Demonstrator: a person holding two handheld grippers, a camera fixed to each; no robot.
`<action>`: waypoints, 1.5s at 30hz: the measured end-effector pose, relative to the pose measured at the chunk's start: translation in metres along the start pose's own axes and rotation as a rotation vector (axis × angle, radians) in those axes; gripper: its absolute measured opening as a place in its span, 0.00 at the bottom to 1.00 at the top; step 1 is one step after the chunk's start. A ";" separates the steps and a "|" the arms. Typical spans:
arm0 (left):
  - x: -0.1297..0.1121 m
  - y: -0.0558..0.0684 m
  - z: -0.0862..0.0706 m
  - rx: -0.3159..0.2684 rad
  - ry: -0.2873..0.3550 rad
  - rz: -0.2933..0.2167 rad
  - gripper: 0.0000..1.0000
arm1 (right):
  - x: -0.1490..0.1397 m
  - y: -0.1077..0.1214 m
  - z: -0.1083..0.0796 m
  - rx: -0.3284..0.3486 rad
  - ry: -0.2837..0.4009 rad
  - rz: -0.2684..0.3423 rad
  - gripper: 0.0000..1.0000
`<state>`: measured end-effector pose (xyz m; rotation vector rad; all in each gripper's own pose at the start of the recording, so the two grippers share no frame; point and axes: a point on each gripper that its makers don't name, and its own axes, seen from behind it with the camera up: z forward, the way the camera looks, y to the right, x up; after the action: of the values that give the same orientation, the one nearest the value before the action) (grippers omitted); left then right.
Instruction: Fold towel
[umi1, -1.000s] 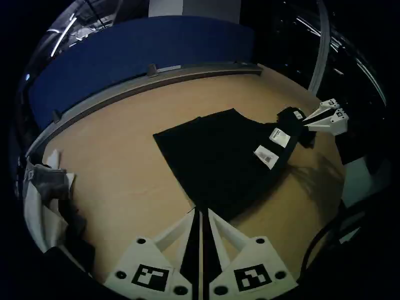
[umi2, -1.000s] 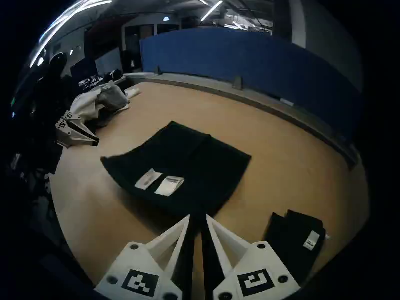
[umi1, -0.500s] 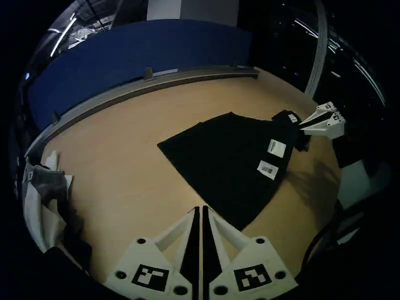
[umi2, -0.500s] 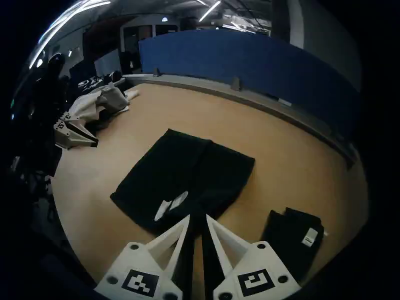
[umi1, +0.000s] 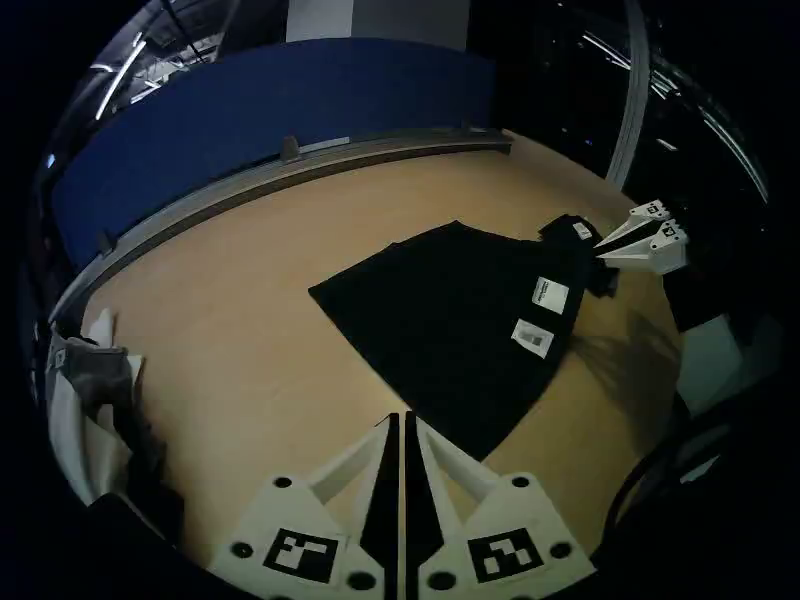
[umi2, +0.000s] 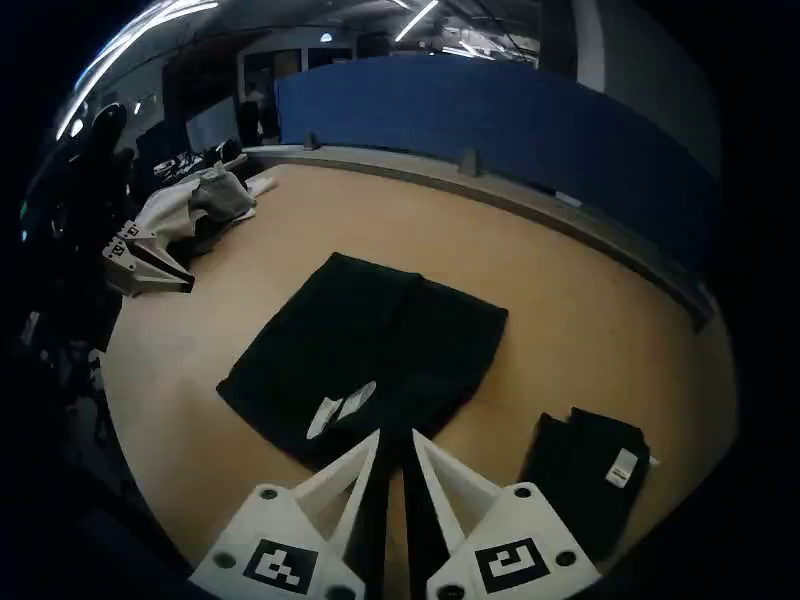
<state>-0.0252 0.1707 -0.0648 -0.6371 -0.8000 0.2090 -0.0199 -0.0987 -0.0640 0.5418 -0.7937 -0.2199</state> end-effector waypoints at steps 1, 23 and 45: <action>0.000 0.000 0.000 0.000 0.000 0.001 0.04 | -0.001 0.000 0.000 0.000 -0.001 0.000 0.08; -0.002 0.002 0.002 0.005 -0.009 0.005 0.03 | -0.026 0.008 0.008 -0.020 -0.046 -0.002 0.08; -0.002 0.002 0.001 0.005 -0.011 0.008 0.04 | -0.027 0.008 0.008 -0.017 -0.045 0.001 0.09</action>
<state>-0.0270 0.1717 -0.0669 -0.6355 -0.8074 0.2222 -0.0445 -0.0843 -0.0720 0.5215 -0.8353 -0.2384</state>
